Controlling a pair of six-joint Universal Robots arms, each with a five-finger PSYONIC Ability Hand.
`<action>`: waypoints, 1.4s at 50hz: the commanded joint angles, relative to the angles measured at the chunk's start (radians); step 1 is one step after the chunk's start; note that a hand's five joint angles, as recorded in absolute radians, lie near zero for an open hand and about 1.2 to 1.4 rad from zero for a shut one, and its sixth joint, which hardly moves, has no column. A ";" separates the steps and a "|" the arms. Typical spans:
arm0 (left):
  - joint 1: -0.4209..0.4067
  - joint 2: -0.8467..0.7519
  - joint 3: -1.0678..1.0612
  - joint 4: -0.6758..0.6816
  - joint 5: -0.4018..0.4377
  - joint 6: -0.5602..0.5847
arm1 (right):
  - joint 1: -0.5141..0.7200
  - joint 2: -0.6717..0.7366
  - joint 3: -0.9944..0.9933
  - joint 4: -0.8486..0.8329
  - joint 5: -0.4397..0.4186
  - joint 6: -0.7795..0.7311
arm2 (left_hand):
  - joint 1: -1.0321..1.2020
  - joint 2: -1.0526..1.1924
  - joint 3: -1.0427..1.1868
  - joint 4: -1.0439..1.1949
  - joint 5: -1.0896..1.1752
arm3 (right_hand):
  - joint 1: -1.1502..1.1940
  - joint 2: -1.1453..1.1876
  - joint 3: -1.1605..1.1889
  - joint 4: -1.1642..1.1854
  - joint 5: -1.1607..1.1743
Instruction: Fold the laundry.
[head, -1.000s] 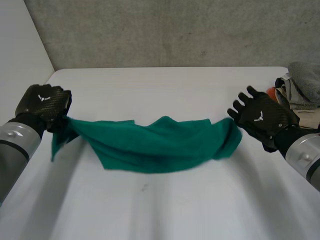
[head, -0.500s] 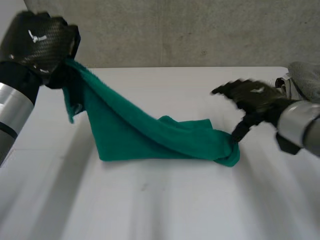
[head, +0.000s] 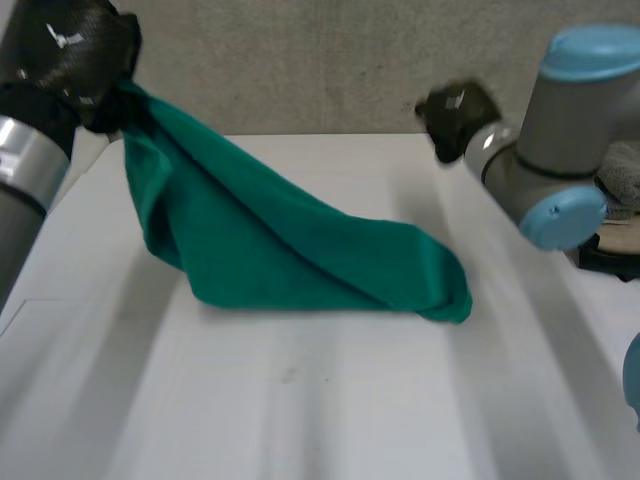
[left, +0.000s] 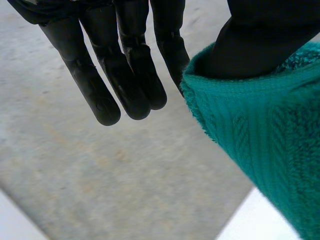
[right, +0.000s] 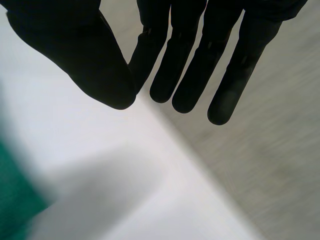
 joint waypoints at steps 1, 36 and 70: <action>0.031 -0.120 0.143 0.026 -0.003 -0.015 | 0.001 -0.039 -0.042 -0.049 0.027 0.038 | 0.234 0.198 0.202 0.196 0.239 | 0.256 0.219 0.211 0.201 0.243; -0.073 0.241 -0.184 0.021 0.057 -0.018 | 0.081 0.288 -0.083 0.252 -0.189 0.036 | 0.234 0.198 0.202 0.196 0.239 | -0.478 -0.515 -0.523 -0.533 -0.491; 0.108 -0.224 0.182 0.198 0.022 -0.136 | -0.033 -0.142 0.182 -0.397 0.088 0.056 | 0.234 0.198 0.202 0.196 0.239 | 0.256 0.219 0.211 0.201 0.243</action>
